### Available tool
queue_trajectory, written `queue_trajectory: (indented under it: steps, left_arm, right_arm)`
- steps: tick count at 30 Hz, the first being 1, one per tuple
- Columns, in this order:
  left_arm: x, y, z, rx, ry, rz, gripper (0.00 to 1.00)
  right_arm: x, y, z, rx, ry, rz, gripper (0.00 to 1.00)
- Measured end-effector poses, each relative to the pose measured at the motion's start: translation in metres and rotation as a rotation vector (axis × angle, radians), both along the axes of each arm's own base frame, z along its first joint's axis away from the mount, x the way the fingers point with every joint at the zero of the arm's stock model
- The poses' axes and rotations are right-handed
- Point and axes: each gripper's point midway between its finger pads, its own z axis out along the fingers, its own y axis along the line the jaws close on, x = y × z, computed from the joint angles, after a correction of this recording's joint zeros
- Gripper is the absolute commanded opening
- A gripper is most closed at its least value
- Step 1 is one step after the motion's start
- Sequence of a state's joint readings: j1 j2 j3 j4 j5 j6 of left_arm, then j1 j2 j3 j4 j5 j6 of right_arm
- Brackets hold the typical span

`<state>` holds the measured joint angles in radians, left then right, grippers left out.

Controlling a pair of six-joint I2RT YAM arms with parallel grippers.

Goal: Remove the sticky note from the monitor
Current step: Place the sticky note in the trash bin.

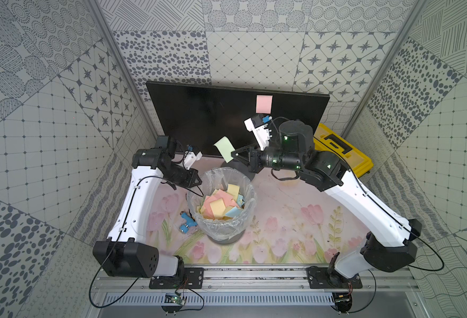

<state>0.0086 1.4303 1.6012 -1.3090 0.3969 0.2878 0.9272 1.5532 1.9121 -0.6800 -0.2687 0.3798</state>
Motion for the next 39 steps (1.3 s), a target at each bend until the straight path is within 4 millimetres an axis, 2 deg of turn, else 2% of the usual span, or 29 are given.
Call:
queue_trajectory:
  steps: [4, 10, 15, 21, 23, 26, 31, 39]
  left_arm:
    - [0.001, 0.000, 0.000, 0.000, 0.000, 0.000, 0.00]
    - [0.001, 0.000, 0.000, 0.000, -0.001, 0.000, 0.00]
    - [0.001, 0.000, 0.000, 0.000, -0.001, 0.000, 0.00]
    - [0.001, 0.000, 0.000, 0.000, -0.001, 0.000, 0.00]
    - [0.001, 0.000, 0.000, -0.001, -0.001, 0.001, 0.00]
    - [0.001, 0.000, 0.000, -0.001, 0.000, 0.002, 0.00]
    - [0.001, 0.000, 0.000, -0.001, 0.000, 0.002, 0.00]
    - [0.001, 0.000, 0.000, -0.001, 0.000, 0.002, 0.00]
  right_arm:
    - [-0.018, 0.011, -0.045, -0.125, 0.021, 0.053, 0.00]
    - [-0.031, 0.013, -0.094, -0.250, 0.058, 0.084, 0.00]
    - [-0.034, 0.016, -0.110, -0.291, 0.061, 0.099, 0.00]
    - [-0.036, 0.031, -0.136, -0.348, 0.073, 0.127, 0.00]
    - [-0.035, 0.034, -0.146, -0.368, 0.078, 0.132, 0.03]
    - [-0.033, 0.036, -0.153, -0.385, 0.079, 0.129, 0.15]
    - [-0.029, 0.035, -0.153, -0.394, 0.062, 0.118, 0.35]
    - [-0.025, 0.034, -0.143, -0.389, 0.032, 0.098, 0.44]
